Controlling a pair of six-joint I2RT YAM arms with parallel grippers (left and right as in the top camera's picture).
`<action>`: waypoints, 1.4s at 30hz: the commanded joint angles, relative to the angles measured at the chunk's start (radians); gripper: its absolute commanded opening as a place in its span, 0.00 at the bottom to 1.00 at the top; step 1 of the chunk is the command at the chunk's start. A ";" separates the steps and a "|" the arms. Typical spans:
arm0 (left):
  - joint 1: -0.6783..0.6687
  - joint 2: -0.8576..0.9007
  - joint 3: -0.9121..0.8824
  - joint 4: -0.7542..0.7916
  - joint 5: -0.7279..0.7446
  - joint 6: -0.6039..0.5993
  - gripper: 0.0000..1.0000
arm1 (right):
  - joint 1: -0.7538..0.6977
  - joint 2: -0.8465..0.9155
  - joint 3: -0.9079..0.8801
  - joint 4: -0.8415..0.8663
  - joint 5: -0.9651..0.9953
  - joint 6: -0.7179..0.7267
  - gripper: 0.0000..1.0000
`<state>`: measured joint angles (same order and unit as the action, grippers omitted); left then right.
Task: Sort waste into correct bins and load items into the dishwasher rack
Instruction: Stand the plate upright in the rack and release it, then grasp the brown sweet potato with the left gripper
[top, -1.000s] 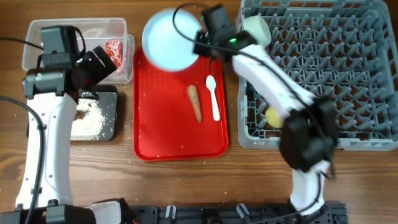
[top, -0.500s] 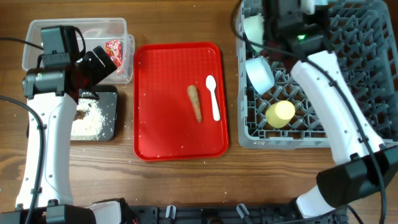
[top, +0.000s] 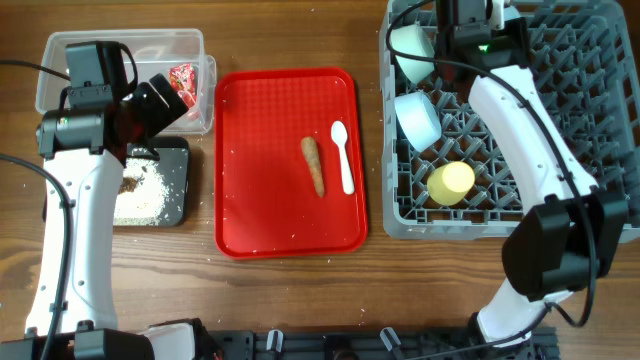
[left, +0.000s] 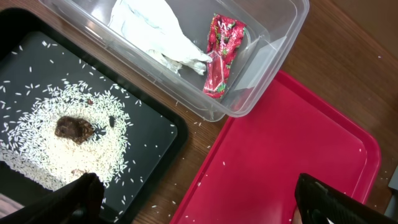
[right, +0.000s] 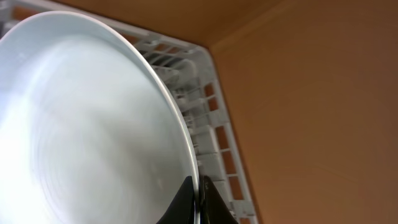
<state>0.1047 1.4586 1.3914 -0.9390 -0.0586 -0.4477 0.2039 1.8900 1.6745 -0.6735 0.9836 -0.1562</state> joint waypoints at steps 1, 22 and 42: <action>0.005 -0.003 0.010 0.002 -0.003 -0.006 1.00 | 0.005 0.047 -0.007 0.003 -0.086 -0.002 0.04; 0.005 -0.003 0.010 0.002 -0.003 -0.005 1.00 | 0.014 -0.286 -0.007 -0.137 -1.229 0.261 1.00; -0.183 0.062 0.009 0.035 0.338 -0.033 0.99 | 0.011 -0.284 -0.007 -0.245 -1.020 0.261 1.00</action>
<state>0.0406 1.4647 1.3914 -0.9413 0.2264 -0.4625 0.2150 1.6024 1.6619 -0.9173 -0.0578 0.0902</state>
